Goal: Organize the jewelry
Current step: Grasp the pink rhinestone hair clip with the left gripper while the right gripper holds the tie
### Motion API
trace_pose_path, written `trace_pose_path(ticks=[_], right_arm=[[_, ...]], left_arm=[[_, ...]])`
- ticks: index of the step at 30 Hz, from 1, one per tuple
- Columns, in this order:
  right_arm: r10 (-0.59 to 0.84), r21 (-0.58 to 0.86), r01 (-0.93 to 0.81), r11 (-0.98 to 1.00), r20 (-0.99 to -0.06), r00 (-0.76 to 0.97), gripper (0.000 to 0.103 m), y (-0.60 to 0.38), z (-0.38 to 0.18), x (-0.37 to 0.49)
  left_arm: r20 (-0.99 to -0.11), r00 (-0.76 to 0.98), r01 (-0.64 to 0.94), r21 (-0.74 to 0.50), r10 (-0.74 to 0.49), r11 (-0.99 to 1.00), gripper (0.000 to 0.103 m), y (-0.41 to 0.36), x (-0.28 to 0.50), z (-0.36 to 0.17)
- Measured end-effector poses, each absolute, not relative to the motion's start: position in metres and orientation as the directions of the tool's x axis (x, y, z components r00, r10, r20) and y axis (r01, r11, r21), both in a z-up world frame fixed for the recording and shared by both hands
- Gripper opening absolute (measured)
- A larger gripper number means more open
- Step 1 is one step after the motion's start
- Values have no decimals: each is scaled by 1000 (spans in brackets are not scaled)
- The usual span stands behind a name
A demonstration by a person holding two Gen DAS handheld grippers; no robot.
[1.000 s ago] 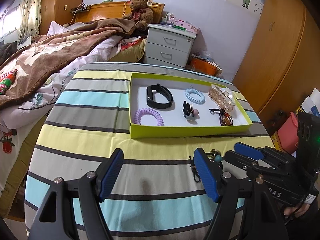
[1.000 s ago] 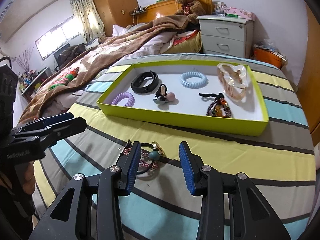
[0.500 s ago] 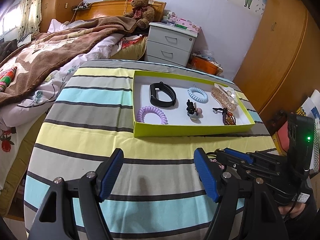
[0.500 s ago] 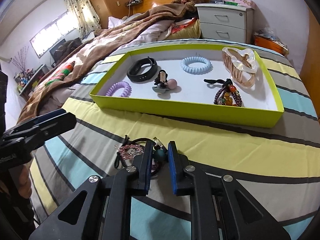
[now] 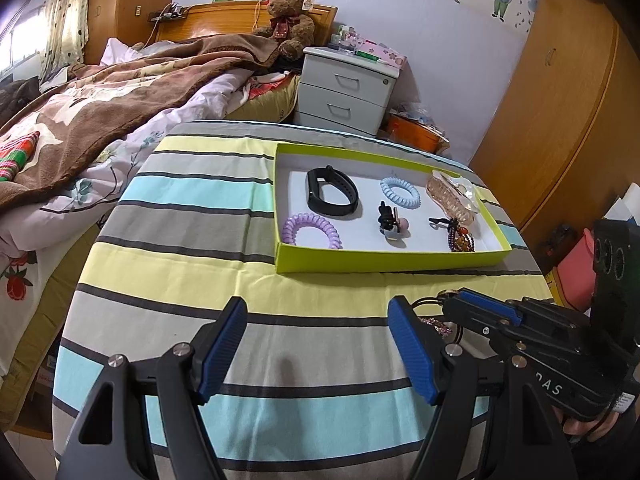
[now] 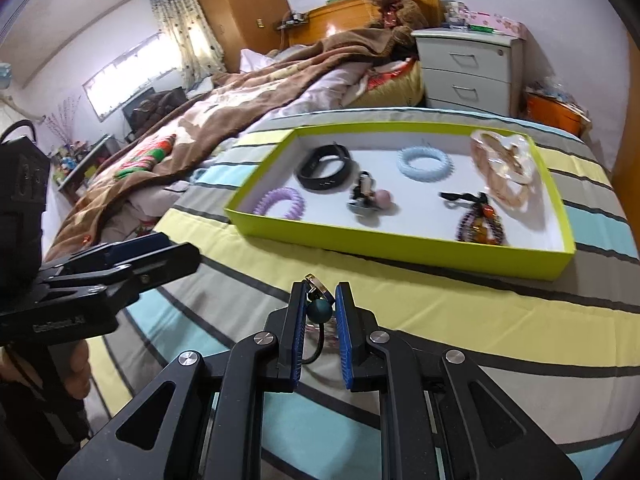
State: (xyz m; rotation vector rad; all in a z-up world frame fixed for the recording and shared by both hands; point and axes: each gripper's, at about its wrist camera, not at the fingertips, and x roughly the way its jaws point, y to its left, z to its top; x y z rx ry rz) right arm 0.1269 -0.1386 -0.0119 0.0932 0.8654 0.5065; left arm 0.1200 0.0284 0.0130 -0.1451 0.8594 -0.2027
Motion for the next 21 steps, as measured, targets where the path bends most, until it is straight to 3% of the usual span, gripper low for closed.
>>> trace_pose_path(ticks=[9,21], right_arm=[[583,359,-472,805,-624,520,15,-132,2,114],[549,339,-438,833,-607,575,15,-168,15,83]], left_arm=[[-735,643,92,-201,-212,975,75,38,119,14],[-739,616,167,-216,-273,962,74,25,118,9]])
